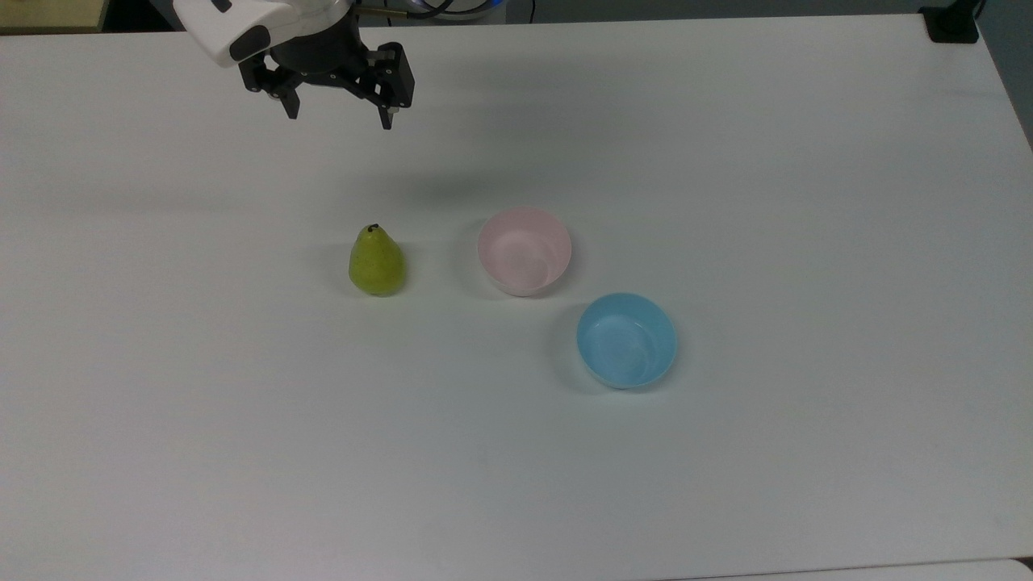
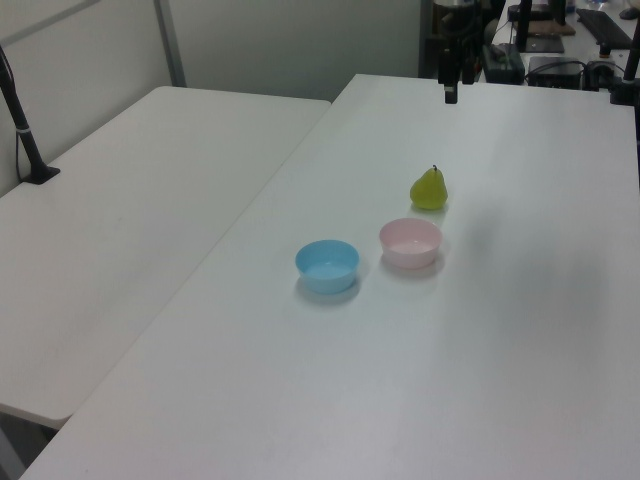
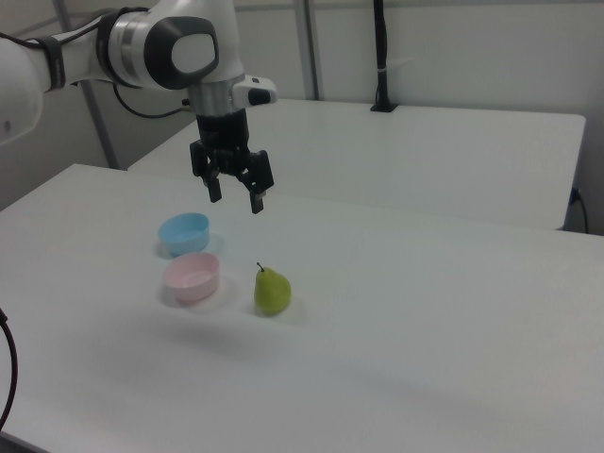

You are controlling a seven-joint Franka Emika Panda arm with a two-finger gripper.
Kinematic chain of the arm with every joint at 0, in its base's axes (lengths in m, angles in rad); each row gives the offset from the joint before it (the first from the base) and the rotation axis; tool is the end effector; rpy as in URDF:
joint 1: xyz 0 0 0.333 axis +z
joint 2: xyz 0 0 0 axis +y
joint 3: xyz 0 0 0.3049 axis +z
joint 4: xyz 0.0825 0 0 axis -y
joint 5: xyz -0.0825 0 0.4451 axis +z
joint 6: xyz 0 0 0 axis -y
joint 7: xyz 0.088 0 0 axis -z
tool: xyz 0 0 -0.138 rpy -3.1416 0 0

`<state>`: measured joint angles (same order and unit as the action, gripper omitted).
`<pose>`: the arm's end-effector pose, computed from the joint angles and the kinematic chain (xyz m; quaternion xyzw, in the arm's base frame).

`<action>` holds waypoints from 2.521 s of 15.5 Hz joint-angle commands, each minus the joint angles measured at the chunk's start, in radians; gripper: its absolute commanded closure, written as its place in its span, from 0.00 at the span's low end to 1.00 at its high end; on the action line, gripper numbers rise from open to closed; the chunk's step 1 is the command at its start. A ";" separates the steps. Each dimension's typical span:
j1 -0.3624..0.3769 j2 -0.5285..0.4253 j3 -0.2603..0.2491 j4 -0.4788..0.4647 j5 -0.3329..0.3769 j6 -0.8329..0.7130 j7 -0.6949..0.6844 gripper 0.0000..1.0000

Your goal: Place the pear in the bowl

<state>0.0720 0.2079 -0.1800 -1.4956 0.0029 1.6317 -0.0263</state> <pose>0.6701 -0.0637 0.4953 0.9985 -0.0397 -0.0353 0.0148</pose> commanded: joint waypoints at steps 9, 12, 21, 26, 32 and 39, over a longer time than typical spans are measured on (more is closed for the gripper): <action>0.005 -0.013 0.001 -0.009 -0.011 -0.016 0.002 0.00; 0.002 -0.013 0.001 -0.011 -0.011 -0.016 -0.012 0.00; -0.008 0.077 -0.003 -0.049 0.000 0.094 -0.087 0.00; 0.002 0.188 -0.001 -0.051 -0.006 0.192 -0.104 0.00; 0.005 0.261 -0.003 -0.077 -0.014 0.261 -0.141 0.00; 0.043 0.314 -0.003 -0.080 -0.021 0.300 -0.132 0.06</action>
<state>0.0941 0.5221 -0.1779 -1.5574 0.0027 1.9021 -0.1505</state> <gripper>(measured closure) 0.000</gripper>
